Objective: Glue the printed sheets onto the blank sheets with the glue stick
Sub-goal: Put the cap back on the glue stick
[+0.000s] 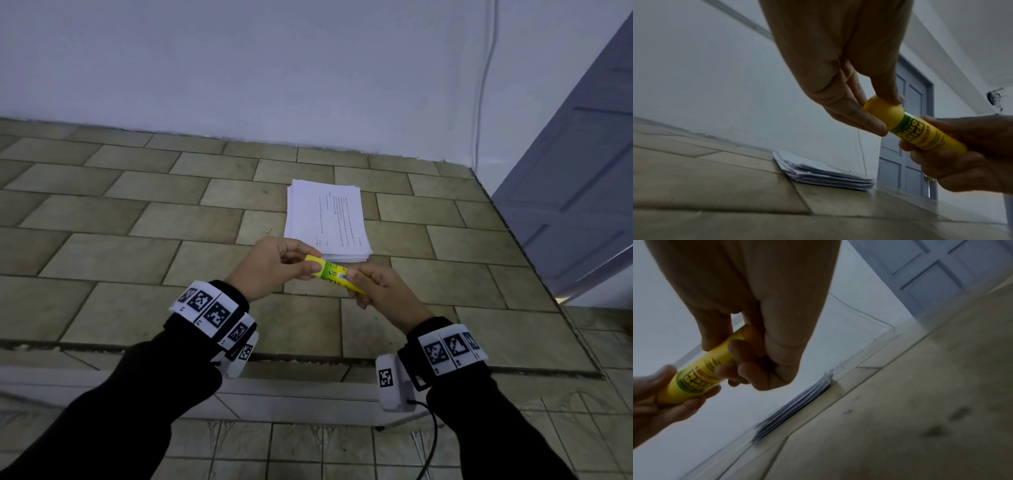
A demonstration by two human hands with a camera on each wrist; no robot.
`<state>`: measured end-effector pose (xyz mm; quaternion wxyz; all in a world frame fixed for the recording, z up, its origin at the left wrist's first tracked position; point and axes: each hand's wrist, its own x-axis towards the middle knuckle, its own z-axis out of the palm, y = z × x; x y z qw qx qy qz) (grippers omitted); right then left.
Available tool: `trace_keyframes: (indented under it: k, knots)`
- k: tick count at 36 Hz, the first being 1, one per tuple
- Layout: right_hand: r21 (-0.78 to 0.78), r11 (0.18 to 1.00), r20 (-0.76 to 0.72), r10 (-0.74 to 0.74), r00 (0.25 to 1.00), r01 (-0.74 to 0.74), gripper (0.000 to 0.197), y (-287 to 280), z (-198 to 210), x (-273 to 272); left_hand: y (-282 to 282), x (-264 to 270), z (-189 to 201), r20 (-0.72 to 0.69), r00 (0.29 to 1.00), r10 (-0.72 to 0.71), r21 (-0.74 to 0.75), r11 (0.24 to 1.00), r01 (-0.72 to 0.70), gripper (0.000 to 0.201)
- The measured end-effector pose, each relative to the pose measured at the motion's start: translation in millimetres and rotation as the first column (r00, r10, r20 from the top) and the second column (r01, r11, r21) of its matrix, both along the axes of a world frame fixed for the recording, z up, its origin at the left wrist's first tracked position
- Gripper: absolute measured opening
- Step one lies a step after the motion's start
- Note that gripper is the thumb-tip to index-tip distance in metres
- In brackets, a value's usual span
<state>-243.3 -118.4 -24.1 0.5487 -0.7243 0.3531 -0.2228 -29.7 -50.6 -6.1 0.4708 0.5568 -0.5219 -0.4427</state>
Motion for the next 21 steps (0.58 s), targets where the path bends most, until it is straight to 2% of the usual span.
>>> trace_keyframes:
  k: [5,7,11,13,18,21]
  knots:
    - [-0.079,0.997,-0.065,0.021,0.998,-0.026,0.021,1.1,1.4,0.2,0.3,-0.5,0.7,0.158,0.987,0.033,-0.045,0.999,-0.026,0.020]
    - [-0.146,0.988,-0.104,0.039,0.994,-0.054,0.023,1.8,3.7,-2.0,-0.8,1.5,1.5,0.165,0.986,0.029,-0.042,0.999,-0.022,0.020]
    - [-0.394,0.907,-0.304,0.023,0.952,-0.148,0.023,3.2,4.0,-1.0,-1.2,0.6,1.0,0.226,0.974,0.007,-0.050,0.999,0.004,0.022]
    - [-0.474,0.865,-0.345,-0.013,0.938,-0.162,0.025,3.9,1.9,2.2,-0.8,-3.3,-0.4,0.233,0.972,0.004,-0.054,0.998,0.009,0.027]
    - [-0.482,0.876,-0.235,-0.117,0.965,-0.011,0.021,3.6,7.1,1.3,-2.8,-7.1,5.1,0.167,0.982,0.087,-0.076,0.994,-0.075,0.039]
    - [-0.484,0.862,-0.145,-0.249,0.958,0.151,0.014,1.1,11.3,-9.3,0.9,-0.9,11.1,0.233,0.961,0.151,-0.082,0.987,-0.135,0.037]
